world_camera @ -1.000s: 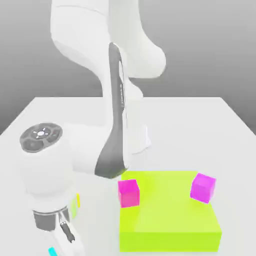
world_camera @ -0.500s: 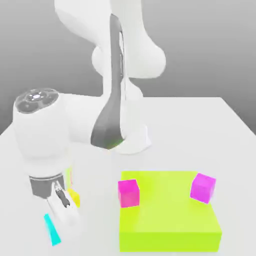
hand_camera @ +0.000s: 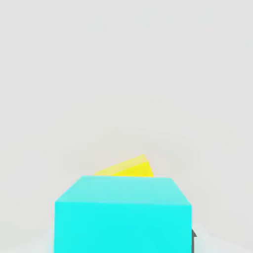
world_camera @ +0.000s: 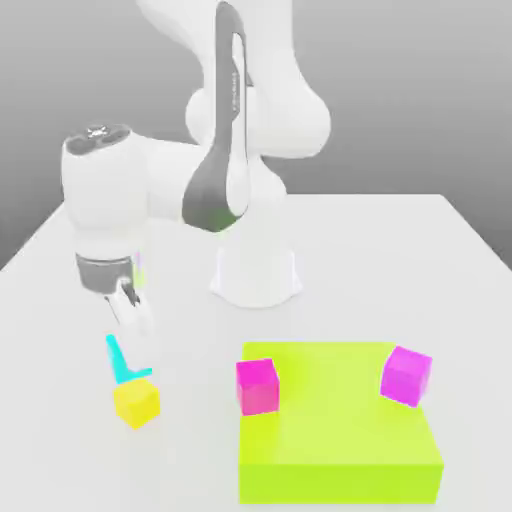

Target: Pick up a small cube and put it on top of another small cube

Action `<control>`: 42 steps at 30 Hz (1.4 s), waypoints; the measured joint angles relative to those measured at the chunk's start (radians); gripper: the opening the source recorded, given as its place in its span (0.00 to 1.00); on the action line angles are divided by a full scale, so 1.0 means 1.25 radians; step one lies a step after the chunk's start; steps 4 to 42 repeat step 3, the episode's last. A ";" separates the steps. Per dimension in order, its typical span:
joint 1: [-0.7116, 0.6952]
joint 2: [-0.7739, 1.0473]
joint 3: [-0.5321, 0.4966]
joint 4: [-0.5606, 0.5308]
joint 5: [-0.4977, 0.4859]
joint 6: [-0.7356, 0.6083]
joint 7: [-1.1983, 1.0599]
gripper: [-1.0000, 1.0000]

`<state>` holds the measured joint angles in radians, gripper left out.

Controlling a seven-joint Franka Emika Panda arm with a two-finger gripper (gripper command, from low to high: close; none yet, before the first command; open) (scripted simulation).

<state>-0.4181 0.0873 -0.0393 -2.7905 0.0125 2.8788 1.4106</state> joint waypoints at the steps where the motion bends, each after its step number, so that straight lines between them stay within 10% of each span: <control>1: 0.001 0.022 0.000 0.001 0.003 0.021 -0.002 1.00; 42: 0.001 0.022 0.000 0.001 0.003 0.021 -0.002 1.00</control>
